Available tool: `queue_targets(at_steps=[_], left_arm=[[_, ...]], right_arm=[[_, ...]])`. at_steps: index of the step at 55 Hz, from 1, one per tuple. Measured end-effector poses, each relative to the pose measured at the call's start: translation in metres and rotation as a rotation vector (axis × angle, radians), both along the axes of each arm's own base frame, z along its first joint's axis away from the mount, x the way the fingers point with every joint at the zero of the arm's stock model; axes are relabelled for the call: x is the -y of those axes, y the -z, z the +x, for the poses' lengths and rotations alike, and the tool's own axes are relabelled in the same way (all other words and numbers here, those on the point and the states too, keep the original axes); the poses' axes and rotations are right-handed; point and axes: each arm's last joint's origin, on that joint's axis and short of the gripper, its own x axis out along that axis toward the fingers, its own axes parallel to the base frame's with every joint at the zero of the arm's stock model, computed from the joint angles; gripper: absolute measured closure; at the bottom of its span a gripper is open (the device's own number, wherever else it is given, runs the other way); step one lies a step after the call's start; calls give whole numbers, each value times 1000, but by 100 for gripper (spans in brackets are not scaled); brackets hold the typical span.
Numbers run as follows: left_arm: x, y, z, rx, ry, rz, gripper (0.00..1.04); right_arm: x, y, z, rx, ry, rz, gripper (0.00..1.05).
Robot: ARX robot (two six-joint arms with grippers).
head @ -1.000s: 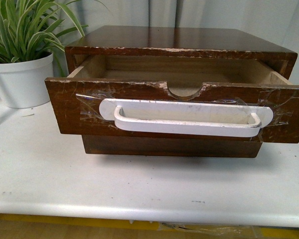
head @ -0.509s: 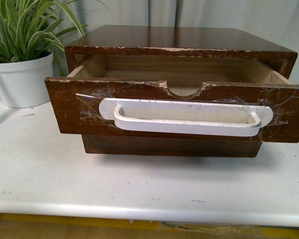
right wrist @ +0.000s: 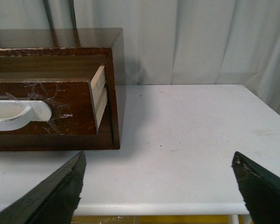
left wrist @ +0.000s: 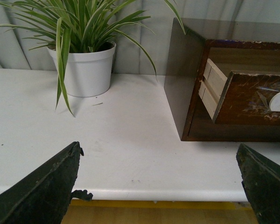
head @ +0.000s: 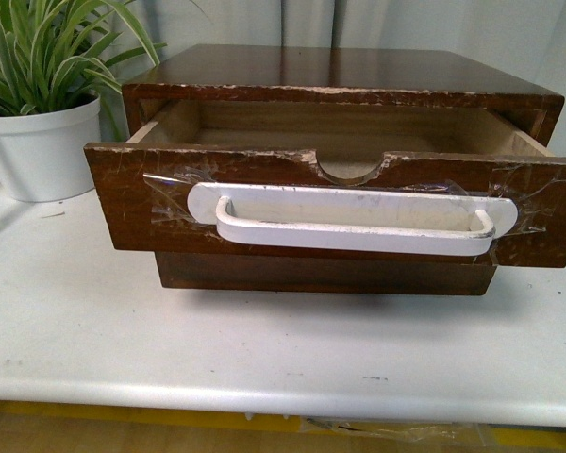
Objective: Open drawer
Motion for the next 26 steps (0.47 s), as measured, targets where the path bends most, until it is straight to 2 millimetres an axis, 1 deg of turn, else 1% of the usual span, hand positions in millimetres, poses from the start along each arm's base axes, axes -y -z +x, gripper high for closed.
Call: queue_targets(at_steps=[2, 4, 26], left_arm=[[0, 0, 0, 0, 0, 0, 7], [0, 0, 0, 0, 0, 0, 7], [0, 0, 0, 0, 0, 0, 6]], right_arm=[[0, 0, 0, 0, 0, 0, 9], [0, 0, 0, 0, 0, -1, 9], [0, 0, 0, 0, 0, -1, 9]])
